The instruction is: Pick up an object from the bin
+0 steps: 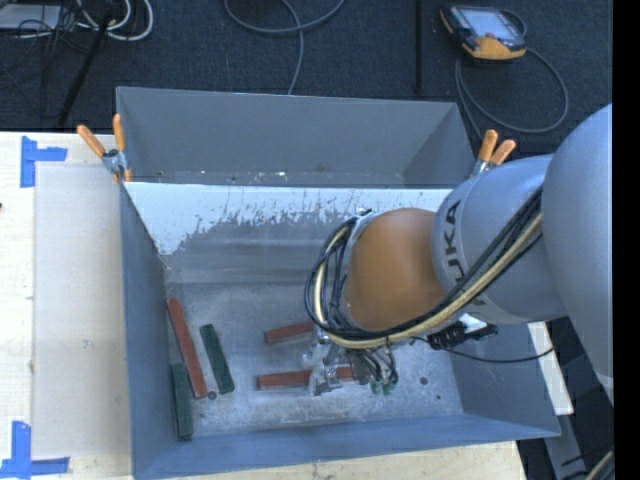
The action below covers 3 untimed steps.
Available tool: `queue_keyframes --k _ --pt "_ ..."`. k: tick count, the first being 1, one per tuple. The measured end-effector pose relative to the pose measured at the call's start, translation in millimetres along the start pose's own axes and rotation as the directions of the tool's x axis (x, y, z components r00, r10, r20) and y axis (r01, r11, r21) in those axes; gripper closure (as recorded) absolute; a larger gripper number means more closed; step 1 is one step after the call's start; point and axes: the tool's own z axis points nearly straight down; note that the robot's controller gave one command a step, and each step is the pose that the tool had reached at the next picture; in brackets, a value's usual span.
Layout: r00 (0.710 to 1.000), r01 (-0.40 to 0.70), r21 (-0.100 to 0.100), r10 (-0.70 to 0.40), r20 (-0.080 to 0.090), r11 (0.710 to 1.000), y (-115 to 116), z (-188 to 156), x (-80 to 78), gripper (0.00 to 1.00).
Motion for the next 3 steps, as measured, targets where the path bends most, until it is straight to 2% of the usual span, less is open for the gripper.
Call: queue_keyframes --k 3 --pt "1.0 -0.001 0.0 0.001 0.0 1.0 0 -32 0.4 1.0"
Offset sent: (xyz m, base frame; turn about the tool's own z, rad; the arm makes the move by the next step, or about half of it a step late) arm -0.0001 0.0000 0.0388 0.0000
